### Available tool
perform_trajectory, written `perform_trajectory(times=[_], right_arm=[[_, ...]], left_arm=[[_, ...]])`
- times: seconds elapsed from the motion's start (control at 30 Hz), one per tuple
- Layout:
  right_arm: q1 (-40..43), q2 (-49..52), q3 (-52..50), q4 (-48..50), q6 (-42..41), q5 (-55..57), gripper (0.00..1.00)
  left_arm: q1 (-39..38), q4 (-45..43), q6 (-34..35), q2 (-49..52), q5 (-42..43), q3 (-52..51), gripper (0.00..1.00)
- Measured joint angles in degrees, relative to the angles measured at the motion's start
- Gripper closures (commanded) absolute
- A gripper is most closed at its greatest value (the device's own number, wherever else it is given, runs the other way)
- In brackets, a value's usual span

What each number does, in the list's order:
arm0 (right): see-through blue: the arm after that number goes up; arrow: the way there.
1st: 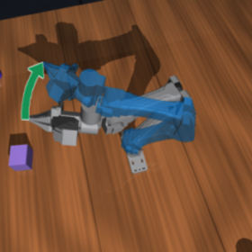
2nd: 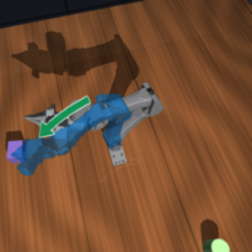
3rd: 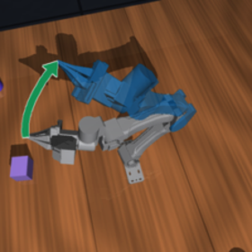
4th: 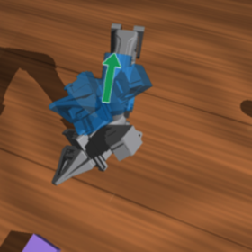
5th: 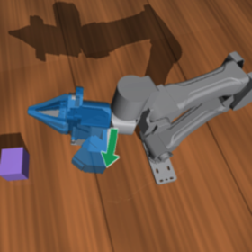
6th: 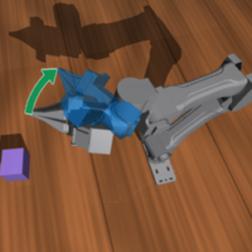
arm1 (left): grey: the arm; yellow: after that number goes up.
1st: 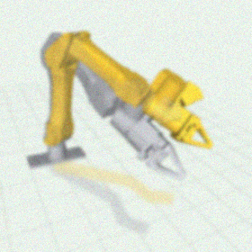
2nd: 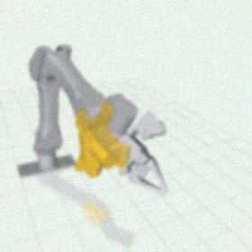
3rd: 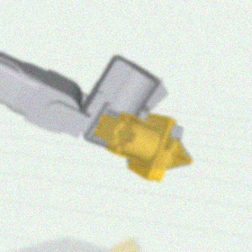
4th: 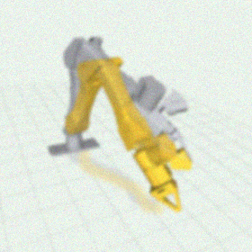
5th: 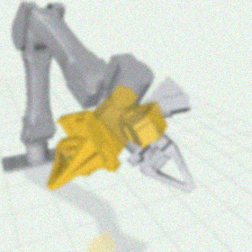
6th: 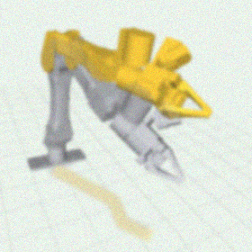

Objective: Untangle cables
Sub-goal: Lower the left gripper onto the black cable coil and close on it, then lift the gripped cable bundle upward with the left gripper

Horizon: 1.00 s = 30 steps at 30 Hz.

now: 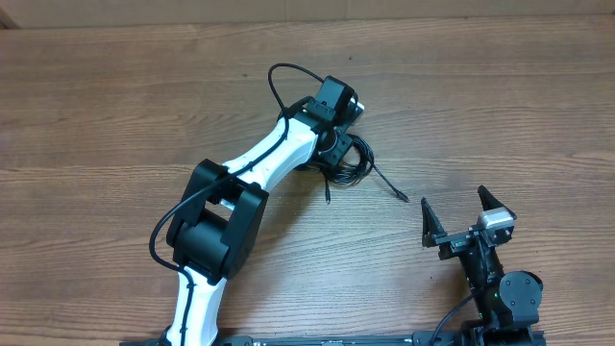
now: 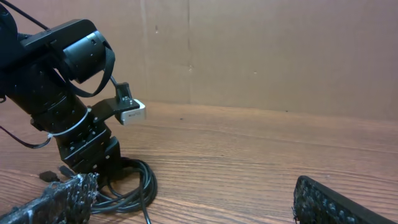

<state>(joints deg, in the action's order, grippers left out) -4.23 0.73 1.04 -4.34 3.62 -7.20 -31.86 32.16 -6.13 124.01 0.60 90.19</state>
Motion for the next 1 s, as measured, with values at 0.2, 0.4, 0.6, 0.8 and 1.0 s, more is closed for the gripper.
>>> perform_trajectory(times=[0.2, 0.4, 0.6, 0.8, 1.0], right_arm=[[0.0, 0.0, 0.0, 0.0, 0.0, 0.0, 0.00], [0.0, 0.0, 0.0, 0.0, 0.0, 0.0, 0.00], [0.0, 0.0, 0.0, 0.0, 0.0, 0.0, 0.00], [0.0, 0.0, 0.0, 0.0, 0.0, 0.0, 0.00], [0.0, 0.0, 0.0, 0.0, 0.0, 0.0, 0.00]], left_arm=[[0.0, 0.4, 0.0, 0.0, 0.2, -0.9, 0.61], [0.0, 0.4, 0.3, 0.0, 0.2, -1.0, 0.96], [0.0, 1.8, 0.2, 0.0, 0.2, -0.9, 0.96], [0.0, 7.4, 0.2, 0.0, 0.2, 1.6, 0.96], [0.0, 10.5, -1.2, -2.9, 0.2, 4.1, 0.96]])
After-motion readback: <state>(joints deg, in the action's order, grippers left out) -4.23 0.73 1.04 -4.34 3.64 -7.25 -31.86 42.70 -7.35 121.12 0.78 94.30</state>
